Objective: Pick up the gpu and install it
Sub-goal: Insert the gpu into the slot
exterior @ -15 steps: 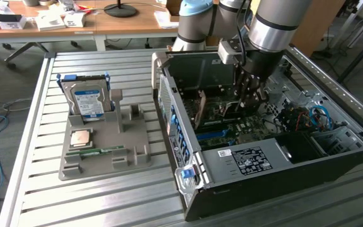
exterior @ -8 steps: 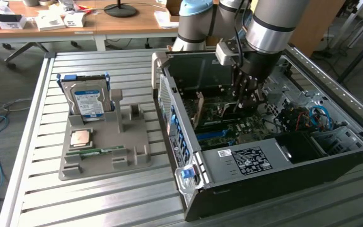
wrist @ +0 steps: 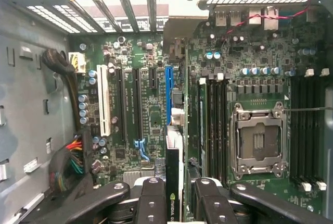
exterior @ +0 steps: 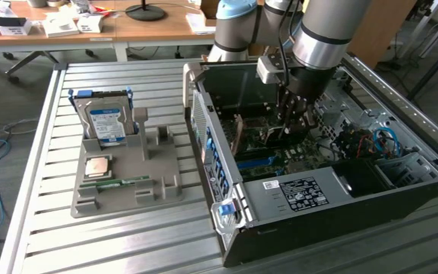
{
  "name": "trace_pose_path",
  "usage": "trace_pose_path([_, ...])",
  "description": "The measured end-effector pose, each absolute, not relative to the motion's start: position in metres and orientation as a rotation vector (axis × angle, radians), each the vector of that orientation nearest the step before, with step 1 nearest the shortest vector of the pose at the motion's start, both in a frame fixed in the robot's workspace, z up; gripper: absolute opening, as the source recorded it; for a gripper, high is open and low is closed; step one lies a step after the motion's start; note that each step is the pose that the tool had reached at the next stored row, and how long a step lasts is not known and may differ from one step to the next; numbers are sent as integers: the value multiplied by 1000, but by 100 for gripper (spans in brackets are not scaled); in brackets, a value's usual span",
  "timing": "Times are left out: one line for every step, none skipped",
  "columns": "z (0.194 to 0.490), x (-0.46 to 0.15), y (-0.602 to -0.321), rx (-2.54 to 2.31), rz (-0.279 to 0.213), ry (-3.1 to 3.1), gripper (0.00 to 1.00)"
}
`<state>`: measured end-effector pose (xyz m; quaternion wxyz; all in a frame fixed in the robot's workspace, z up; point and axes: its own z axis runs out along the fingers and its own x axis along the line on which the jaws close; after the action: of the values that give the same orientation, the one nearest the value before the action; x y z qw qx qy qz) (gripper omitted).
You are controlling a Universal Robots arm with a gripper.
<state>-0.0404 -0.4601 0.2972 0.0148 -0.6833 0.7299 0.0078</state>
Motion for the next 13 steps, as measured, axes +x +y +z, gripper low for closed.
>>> trace_pose_path([297,-40,-460,-2127,24,2272,26])
trace_pose_path([297,-40,-460,-2127,24,2272,26])
trace_pose_path([297,-40,-460,-2127,24,2272,26])
trace_pose_path([297,-40,-460,-2127,24,2272,26])
trace_pose_path([297,-40,-460,-2127,24,2272,26])
trace_pose_path([297,-40,-460,-2127,24,2272,26])
trace_pose_path([297,-40,-460,-2127,24,2272,26])
trace_pose_path([296,-40,-460,-2126,25,2271,26])
trace_pose_path([295,-40,-460,-2127,24,2272,26])
trace_pose_path([295,-40,-460,-2127,24,2272,26])
trace_pose_path([294,-40,-460,-2127,24,2272,26])
trace_pose_path([294,-40,-460,-2127,24,2272,26])
trace_pose_path([294,-40,-460,-2127,24,2272,26])
